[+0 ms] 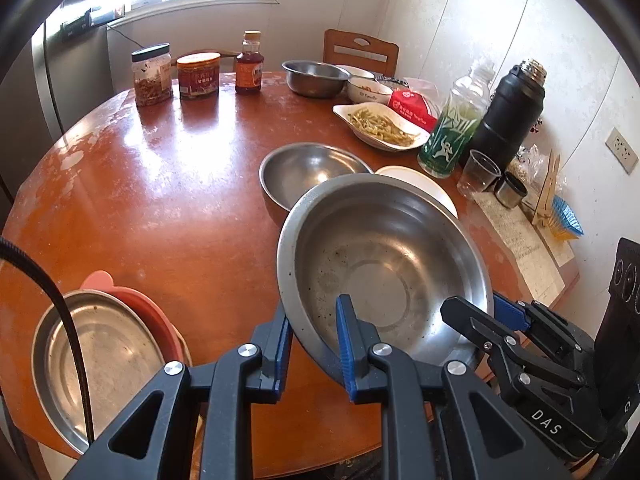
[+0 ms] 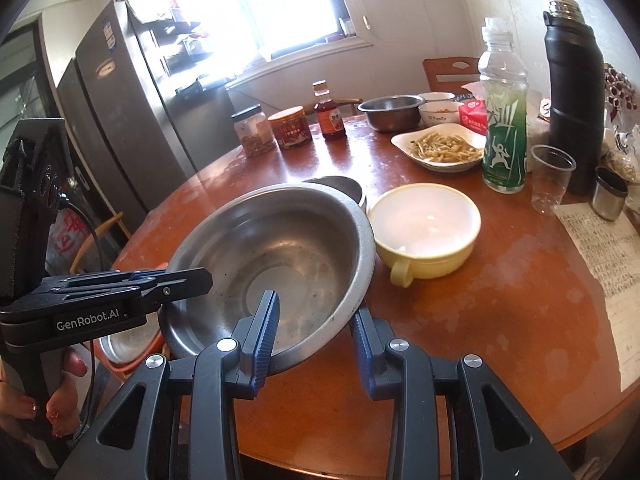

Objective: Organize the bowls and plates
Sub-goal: 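Carry the basin with the left gripper beside the plate stack and release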

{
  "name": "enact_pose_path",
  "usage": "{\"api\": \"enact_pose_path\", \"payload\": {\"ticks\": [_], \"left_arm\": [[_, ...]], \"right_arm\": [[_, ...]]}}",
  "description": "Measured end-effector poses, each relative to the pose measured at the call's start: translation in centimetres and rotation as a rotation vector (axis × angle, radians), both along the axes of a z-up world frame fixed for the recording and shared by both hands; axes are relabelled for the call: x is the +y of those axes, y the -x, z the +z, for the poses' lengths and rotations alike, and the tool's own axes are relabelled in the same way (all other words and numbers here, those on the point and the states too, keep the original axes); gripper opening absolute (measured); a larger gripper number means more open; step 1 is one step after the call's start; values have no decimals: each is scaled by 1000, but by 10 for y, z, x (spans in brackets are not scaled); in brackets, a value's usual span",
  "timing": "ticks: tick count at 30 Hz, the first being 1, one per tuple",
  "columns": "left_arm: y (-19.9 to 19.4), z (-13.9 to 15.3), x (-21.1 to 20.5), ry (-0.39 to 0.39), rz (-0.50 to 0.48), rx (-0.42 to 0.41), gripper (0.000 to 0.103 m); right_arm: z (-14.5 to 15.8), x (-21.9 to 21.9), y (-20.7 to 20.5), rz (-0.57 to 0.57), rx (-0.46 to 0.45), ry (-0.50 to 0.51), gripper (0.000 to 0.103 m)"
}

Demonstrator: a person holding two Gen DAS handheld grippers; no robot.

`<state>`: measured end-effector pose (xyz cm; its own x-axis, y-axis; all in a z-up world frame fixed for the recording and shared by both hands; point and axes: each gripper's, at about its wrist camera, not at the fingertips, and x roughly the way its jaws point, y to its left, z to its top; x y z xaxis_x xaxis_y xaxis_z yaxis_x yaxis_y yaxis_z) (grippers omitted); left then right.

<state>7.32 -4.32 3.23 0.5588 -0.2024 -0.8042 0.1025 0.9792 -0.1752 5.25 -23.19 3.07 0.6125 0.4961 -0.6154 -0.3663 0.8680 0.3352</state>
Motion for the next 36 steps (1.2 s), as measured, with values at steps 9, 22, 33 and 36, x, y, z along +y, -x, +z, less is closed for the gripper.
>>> {"api": "enact_pose_path", "payload": {"ticks": [9,22,33,36], "left_arm": [[7,-22,-7,-4,3,36,22],[20,-50,-13,-2,-4,80,24],[21,-53,-12,-13,5,82,25],[21,-54,-12,-11,9,84,25]], "right_arm": [[-17,-7,5,13,42,20,37],[-43,-9,12,19,77,38,37],[-48,-4,11,23,89,48,37],[-49,-2,9,23,94,56,38]]}}
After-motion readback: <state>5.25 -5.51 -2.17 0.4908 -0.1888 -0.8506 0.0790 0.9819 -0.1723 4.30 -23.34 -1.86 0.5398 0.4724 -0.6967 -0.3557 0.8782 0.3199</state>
